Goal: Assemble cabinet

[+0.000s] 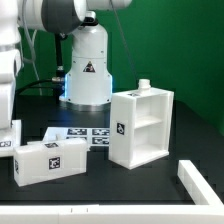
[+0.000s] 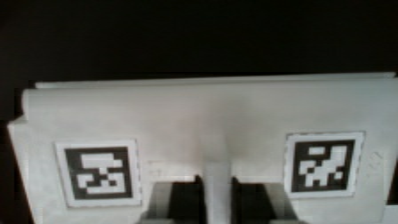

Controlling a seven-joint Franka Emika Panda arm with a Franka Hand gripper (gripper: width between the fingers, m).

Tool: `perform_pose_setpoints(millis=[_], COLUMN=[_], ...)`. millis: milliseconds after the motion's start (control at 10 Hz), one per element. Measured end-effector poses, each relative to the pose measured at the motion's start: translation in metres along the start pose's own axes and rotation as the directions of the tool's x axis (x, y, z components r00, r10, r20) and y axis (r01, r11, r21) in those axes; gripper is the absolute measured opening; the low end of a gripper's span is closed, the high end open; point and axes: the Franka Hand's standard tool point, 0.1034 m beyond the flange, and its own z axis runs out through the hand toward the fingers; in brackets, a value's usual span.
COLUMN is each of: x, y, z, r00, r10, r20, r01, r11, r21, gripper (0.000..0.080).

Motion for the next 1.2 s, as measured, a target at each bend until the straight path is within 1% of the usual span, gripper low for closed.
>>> perform_pose_setpoints(millis=[200,300,400,600,700,800,900,1000,1100,1200], x=[0.000,-0.004,-0.006,-0.005,-0.005,-0.006,-0.009,-0.006,0.006,0.021], y=[-0.005,-0.004,-0.002,-0.002,-0.002,-0.002,0.000,0.000,0.001,0.004], z=[0.012,0.015,0.013,0.014,0.014,0.011,-0.006,-0.025,-0.044,-0.062], r00=[1.000,1.000,1.000,1.000,1.000,0.999,0.998,0.995,0.985,0.977], r10=[0.002,0.010,0.024,0.024,0.025,0.033,0.066,0.102,0.171,0.212], r20=[-0.011,-0.014,-0.011,-0.012,-0.012,-0.010,0.002,0.011,0.018,0.024], r01=[-0.002,-0.010,-0.024,-0.024,-0.024,-0.032,-0.066,-0.102,-0.170,-0.209], r11=[1.000,0.999,0.999,0.999,0.999,0.999,0.998,0.995,0.984,0.974], r21=[0.027,0.039,0.036,0.037,0.037,0.033,0.005,-0.026,-0.057,-0.090], gripper=[0.0059,0.0059,0.0059,0.0059,0.0257,0.0257,0.0395,0.0561,0.0561,0.0726])
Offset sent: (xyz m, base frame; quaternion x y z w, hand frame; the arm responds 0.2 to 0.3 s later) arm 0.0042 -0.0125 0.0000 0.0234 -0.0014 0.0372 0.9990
